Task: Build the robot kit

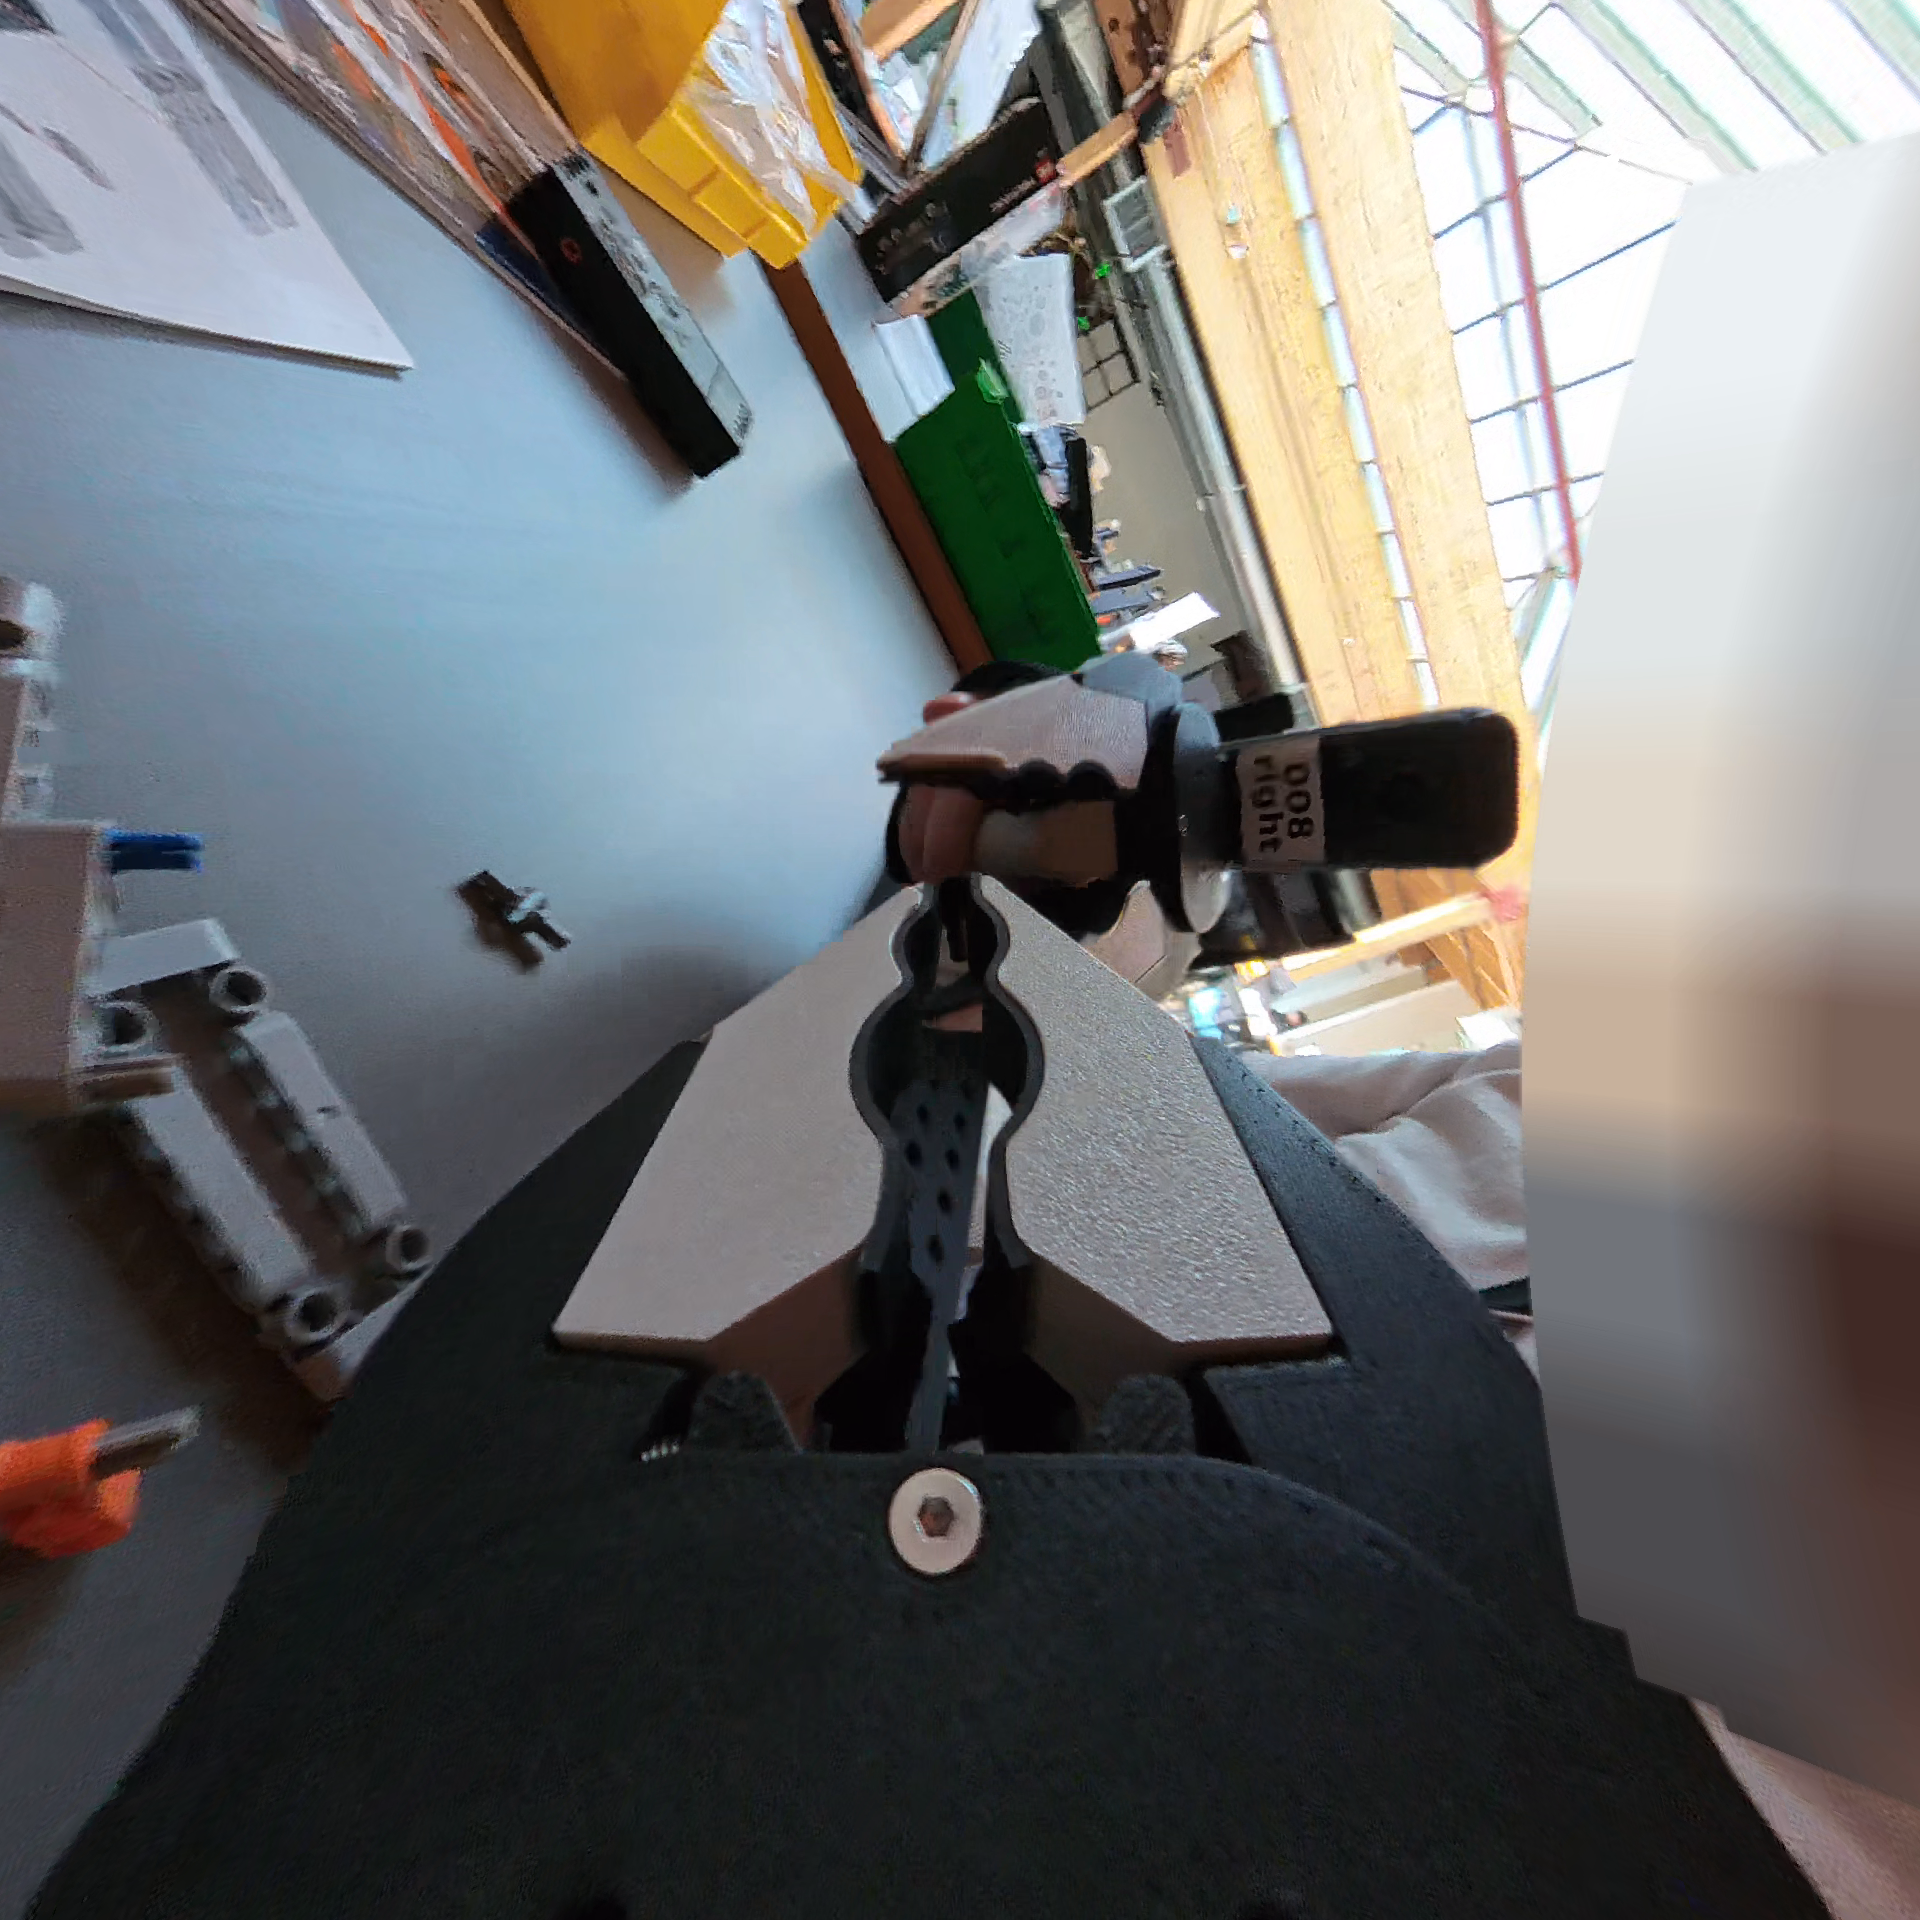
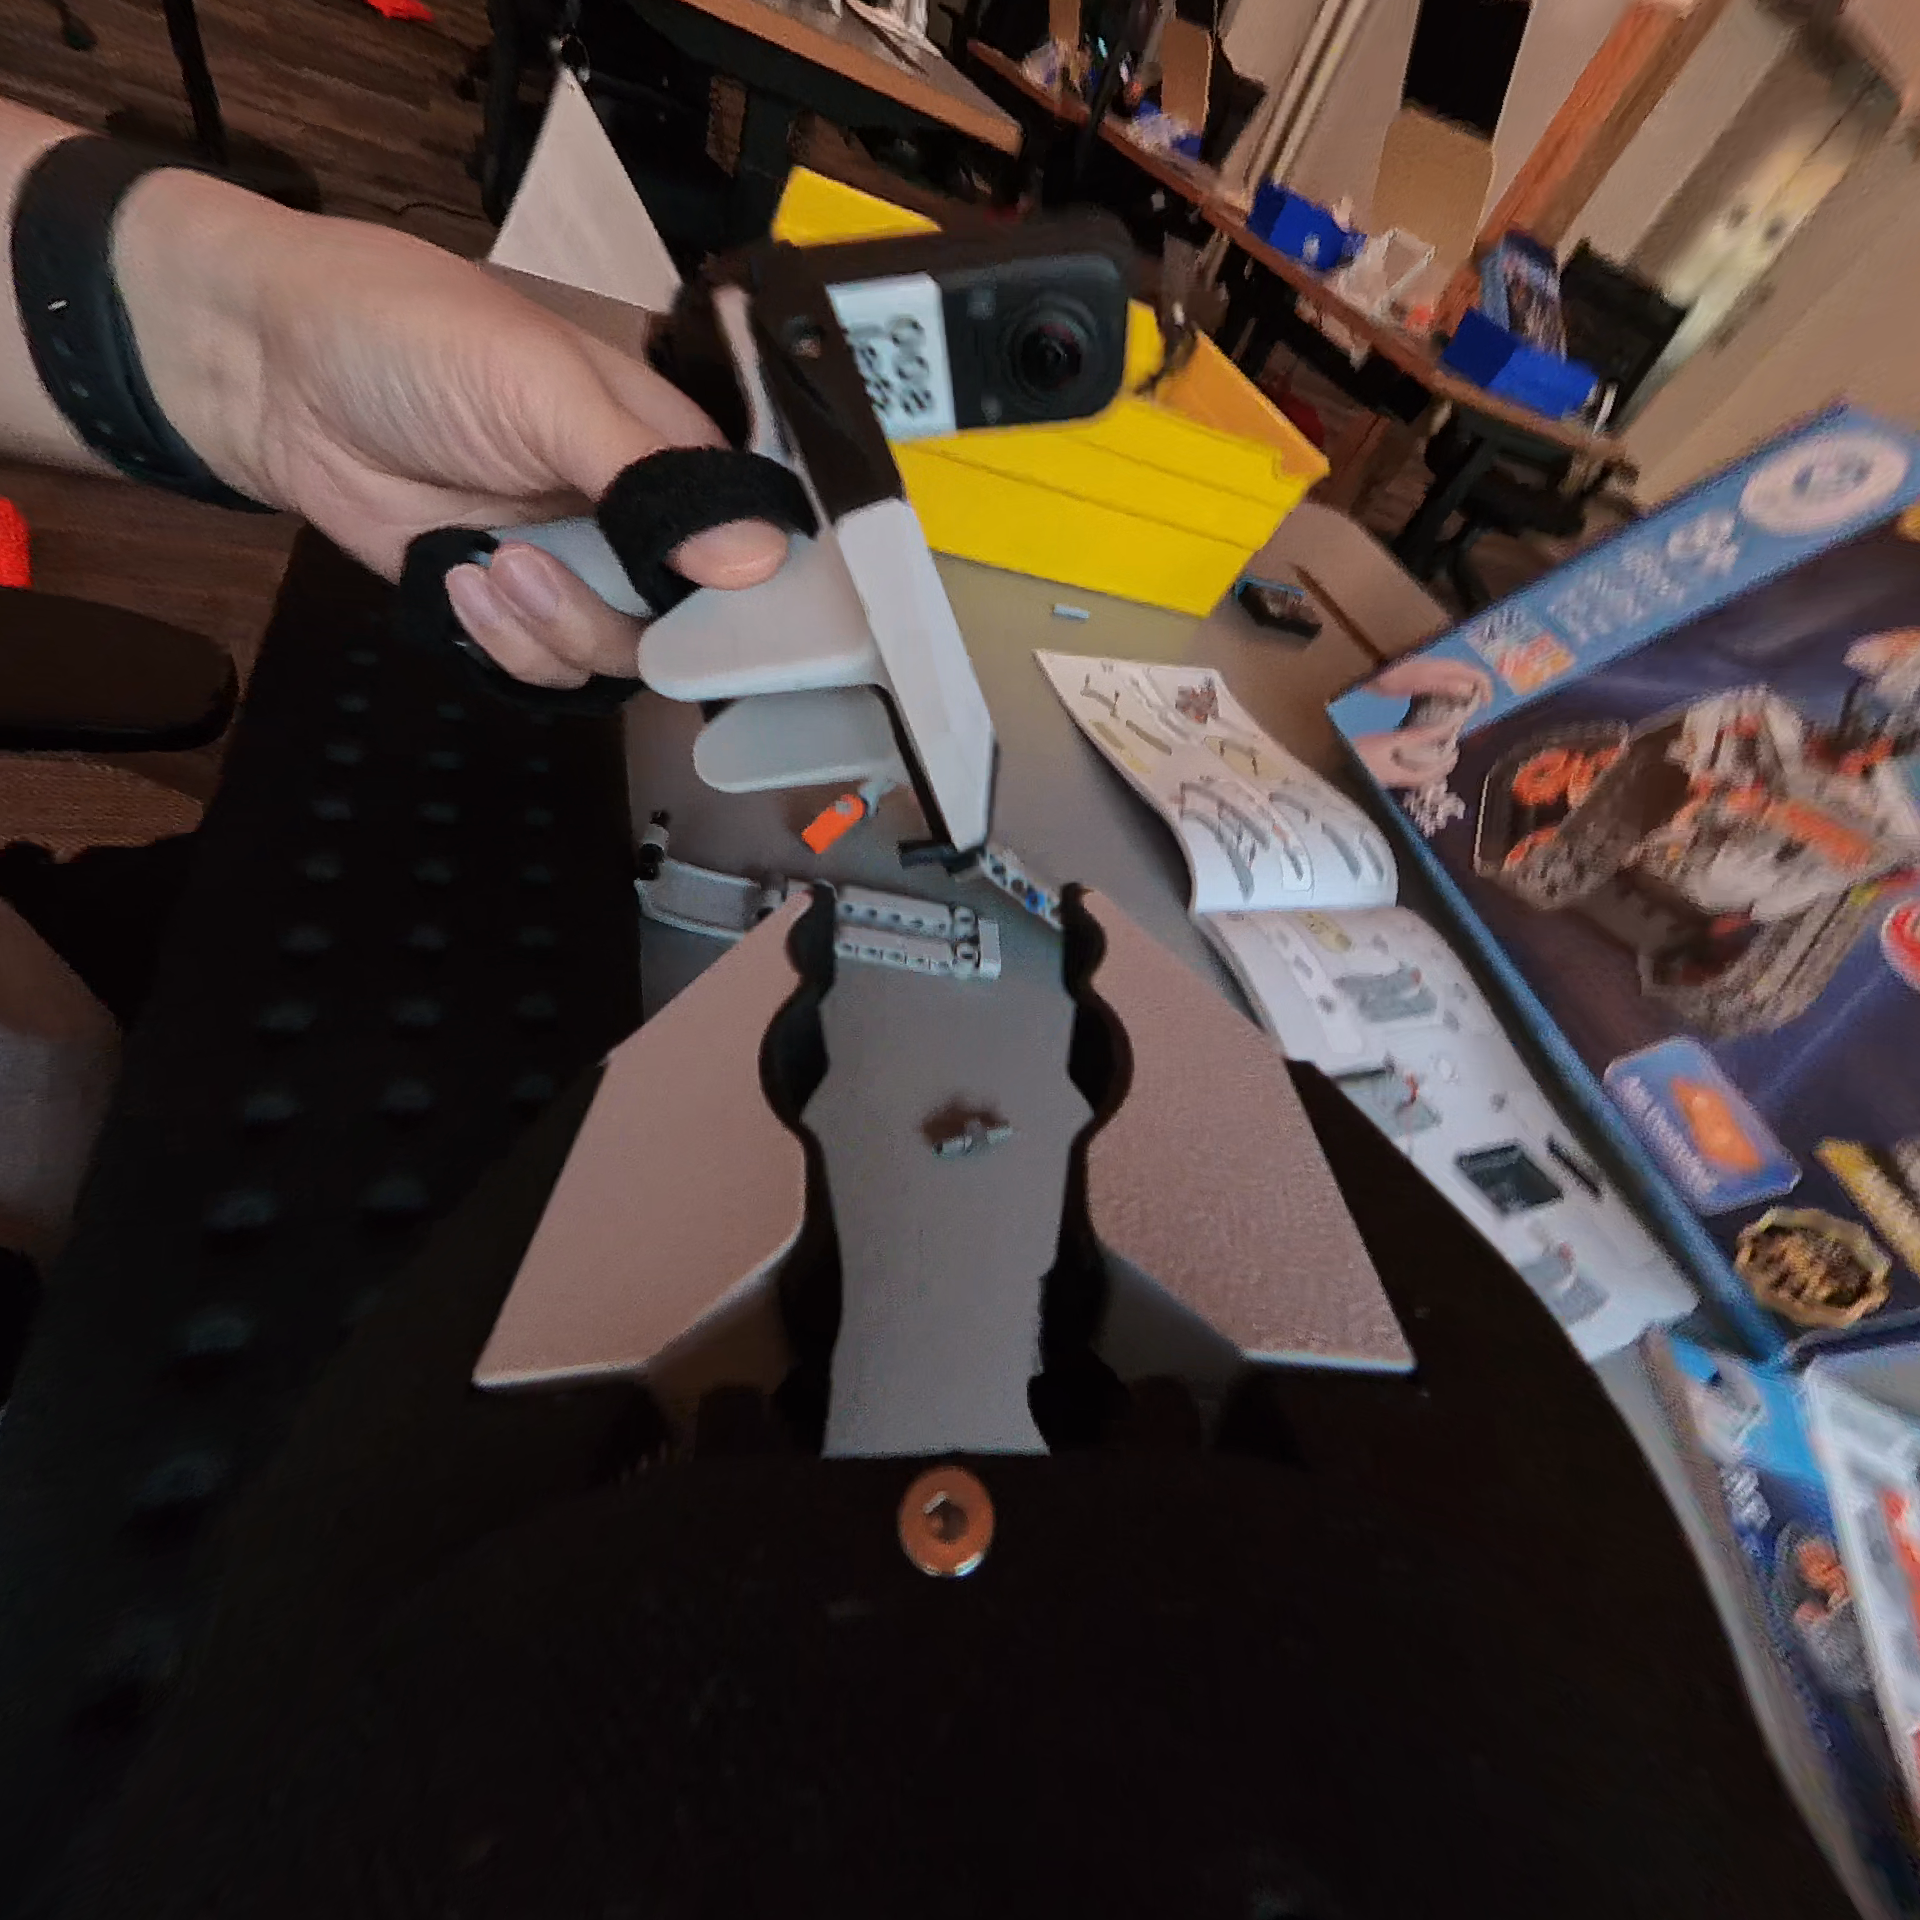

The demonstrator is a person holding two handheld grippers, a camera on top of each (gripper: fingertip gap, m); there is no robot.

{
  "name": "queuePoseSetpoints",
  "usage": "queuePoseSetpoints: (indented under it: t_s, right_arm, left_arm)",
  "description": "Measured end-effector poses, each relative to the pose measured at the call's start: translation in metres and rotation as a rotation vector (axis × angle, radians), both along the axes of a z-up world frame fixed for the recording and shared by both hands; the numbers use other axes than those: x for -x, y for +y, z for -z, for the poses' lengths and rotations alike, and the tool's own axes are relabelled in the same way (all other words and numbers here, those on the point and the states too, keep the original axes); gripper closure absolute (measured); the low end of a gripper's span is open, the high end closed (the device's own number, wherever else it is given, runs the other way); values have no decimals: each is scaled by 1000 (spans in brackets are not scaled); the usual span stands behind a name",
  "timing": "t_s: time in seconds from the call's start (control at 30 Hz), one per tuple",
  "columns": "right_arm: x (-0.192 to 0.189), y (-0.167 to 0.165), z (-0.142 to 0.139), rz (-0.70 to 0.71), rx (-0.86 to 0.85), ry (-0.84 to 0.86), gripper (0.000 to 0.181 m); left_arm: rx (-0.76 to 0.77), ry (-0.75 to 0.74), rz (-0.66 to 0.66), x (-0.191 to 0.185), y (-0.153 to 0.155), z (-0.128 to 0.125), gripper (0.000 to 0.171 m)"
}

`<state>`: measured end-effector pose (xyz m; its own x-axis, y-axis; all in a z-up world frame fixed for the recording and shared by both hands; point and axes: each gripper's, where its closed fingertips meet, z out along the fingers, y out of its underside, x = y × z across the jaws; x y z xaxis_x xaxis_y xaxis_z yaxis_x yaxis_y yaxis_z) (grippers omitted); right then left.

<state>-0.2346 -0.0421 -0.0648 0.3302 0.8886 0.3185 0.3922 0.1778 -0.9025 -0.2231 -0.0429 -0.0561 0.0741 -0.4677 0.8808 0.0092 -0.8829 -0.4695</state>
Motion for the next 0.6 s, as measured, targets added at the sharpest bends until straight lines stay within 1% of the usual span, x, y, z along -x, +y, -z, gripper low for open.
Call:
queuePoseSetpoints:
  t_s: [0.03,0.1,0.13,0.2,0.23,0.3,0.37,0.6]
  right_arm:
    - [-7,8,8,42,78,1,136]
    - [-23,25,33,163,282,-34,147]
    - [-28,29,47,213,378,-56,147]
    - [-29,31,67,290,492,-93,149]
    - [-26,31,74,309,508,-120,149]
    - [-26,35,84,380,480,-214,149]
    - [-21,34,88,395,488,-256,149]
    - [-18,35,95,504,592,-247,149]
  left_arm:
    - [-10,45,-24,4,5,7,170]
    - [-65,177,-81,14,15,24,169]
    - [-98,242,-108,19,19,32,170]
    - [-137,312,-141,23,25,38,169]
    - [-141,325,-147,23,27,40,169]
    - [-143,340,-142,22,28,42,169]
    - [-132,334,-130,20,27,44,169]
    - [-117,298,-134,25,29,40,169]
